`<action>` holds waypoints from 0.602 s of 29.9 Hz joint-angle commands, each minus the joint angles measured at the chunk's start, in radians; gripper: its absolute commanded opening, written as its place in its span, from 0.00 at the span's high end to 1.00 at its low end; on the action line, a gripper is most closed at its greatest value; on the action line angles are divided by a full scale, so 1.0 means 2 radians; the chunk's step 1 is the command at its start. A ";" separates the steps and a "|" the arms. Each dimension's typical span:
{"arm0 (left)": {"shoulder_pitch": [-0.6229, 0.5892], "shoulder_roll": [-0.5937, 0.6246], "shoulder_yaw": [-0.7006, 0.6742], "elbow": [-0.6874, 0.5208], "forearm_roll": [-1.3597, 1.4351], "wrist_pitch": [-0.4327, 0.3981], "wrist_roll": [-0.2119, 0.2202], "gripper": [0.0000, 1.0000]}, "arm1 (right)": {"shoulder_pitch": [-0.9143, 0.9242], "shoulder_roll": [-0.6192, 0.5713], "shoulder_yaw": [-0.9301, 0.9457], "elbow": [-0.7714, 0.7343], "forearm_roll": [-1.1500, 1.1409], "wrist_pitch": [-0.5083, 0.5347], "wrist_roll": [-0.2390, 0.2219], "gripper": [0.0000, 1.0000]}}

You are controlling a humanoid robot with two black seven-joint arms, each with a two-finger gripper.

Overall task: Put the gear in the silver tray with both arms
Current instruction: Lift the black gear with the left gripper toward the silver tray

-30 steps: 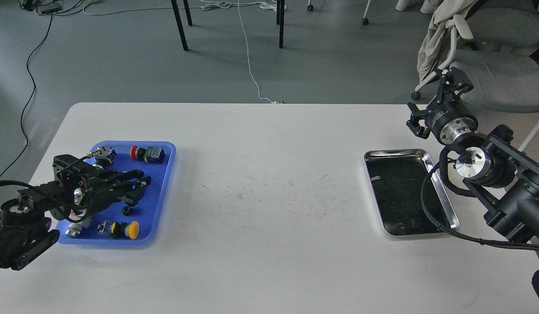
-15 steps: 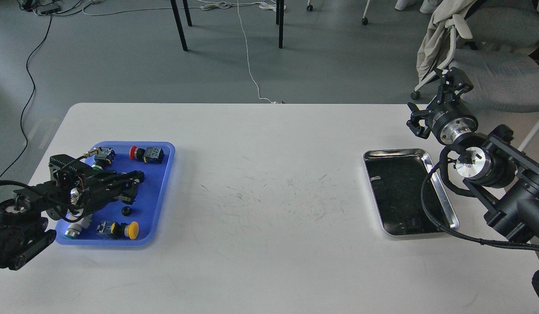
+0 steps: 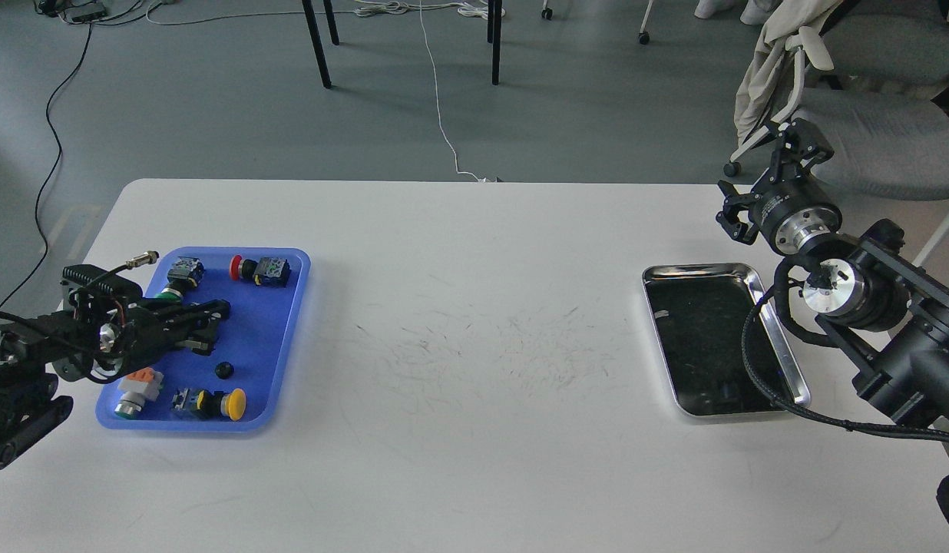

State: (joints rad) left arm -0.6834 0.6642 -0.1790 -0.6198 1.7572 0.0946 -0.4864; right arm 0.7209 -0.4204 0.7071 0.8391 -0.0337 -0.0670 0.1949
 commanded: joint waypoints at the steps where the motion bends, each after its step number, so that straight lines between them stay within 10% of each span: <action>1: -0.019 0.014 -0.004 -0.018 -0.046 -0.026 -0.001 0.93 | 0.000 0.001 -0.001 0.000 0.000 0.000 0.000 0.01; 18: -0.106 0.060 -0.005 -0.220 -0.119 -0.091 -0.001 0.93 | 0.000 -0.001 -0.001 0.000 -0.006 0.001 0.000 0.01</action>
State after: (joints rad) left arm -0.8738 0.7882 -0.1924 -0.9966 1.5153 -0.0783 -0.4888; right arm 0.7206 -0.4212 0.7070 0.8388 -0.0464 -0.0676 0.1949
